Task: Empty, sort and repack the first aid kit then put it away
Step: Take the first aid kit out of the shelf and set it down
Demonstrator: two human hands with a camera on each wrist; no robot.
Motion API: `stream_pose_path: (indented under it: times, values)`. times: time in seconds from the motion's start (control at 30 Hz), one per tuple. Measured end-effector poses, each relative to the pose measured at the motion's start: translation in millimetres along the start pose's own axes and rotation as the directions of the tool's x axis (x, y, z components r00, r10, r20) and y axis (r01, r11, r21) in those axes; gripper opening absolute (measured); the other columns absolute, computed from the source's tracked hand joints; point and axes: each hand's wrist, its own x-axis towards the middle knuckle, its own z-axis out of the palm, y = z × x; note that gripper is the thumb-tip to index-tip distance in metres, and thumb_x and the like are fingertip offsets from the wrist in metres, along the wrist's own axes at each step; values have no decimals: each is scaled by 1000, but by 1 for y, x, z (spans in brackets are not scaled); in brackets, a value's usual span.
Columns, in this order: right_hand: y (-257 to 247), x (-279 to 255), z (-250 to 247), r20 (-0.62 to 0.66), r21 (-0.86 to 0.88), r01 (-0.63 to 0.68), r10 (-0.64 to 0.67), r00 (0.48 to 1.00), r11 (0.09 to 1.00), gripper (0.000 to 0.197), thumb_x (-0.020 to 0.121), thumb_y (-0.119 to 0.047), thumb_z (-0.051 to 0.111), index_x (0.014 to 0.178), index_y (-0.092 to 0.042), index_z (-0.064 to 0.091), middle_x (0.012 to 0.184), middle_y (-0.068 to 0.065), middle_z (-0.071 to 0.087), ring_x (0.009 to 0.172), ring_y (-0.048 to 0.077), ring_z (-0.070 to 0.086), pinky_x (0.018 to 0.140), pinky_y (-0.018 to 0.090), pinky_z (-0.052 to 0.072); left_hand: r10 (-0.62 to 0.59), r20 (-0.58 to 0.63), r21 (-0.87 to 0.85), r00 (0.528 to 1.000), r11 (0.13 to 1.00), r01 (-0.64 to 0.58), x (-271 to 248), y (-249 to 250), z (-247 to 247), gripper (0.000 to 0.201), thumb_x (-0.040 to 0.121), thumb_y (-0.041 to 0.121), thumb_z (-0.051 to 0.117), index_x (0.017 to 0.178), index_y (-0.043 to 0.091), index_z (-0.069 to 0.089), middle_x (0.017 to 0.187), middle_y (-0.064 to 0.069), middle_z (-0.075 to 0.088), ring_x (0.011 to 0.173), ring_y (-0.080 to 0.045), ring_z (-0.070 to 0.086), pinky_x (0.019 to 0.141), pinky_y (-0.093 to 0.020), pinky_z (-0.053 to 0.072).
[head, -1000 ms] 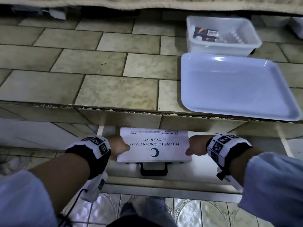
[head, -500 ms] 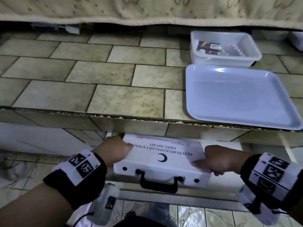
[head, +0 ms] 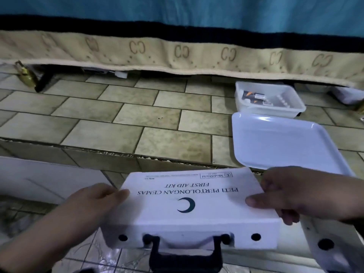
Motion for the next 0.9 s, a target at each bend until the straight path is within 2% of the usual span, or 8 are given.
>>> stream_pose_path:
  times: [0.1,0.23,0.33,0.47,0.57,0.7,0.8,0.9]
  values:
    - [-18,-2,-17,-102,-63,43,-50,994,997,65,56,-64,66,83,-5,58,54,2,64,50,10,55,57,24,40,21,-92,-90,996,996,-29,-11,14,-22,29,57,59,65,74,36,71,80,-1,71,82,-27,65,86,-51,51]
    - [-44,16,-37,-246,-61,173,-182,952,983,70,51,-60,77,82,0,61,61,11,61,56,16,52,62,30,37,53,-163,-138,985,988,-76,12,31,-44,61,42,72,57,83,28,70,91,-2,70,89,-28,64,90,-50,50]
    - [-59,41,-44,-266,-23,209,-207,941,978,79,37,-58,84,82,3,63,66,9,55,63,18,48,62,30,35,78,-224,-206,971,970,-126,43,46,-54,59,57,62,63,95,17,66,100,-10,67,88,-30,62,80,-39,50]
    - [-69,92,-47,-325,-137,77,-118,938,988,51,48,-47,88,63,-11,55,61,2,51,60,19,45,53,26,29,161,-274,-123,948,972,-201,87,66,-48,30,77,35,73,90,10,61,81,-1,61,72,-15,56,63,-26,41]
    - [-71,128,-46,-437,-164,-6,-67,897,986,54,51,-41,89,79,-11,54,85,4,57,79,23,52,59,27,37,172,-210,-119,962,973,-199,118,70,-41,22,72,22,80,84,12,65,84,-1,65,77,-17,61,76,-27,47]
    - [-69,156,-42,-539,-147,4,-83,838,989,58,56,-37,88,94,-6,56,96,9,63,86,26,59,61,28,40,218,-198,-219,956,941,-260,144,66,-32,46,73,8,78,115,3,63,107,-6,66,89,-19,62,82,-27,47]
    - [-62,151,-35,-633,-280,-30,-161,757,960,59,69,-34,79,113,-7,50,115,13,57,102,29,56,78,34,48,351,-349,103,869,936,-336,151,67,-24,50,77,20,75,122,11,55,115,-8,57,106,-25,56,95,-35,45]
    - [-52,113,-15,-654,-419,220,-461,600,881,44,78,-20,67,119,-17,51,108,4,55,100,20,53,83,28,41,640,-410,336,650,768,-545,117,61,-3,33,84,18,62,117,17,55,115,-4,51,110,-18,49,96,-27,40]
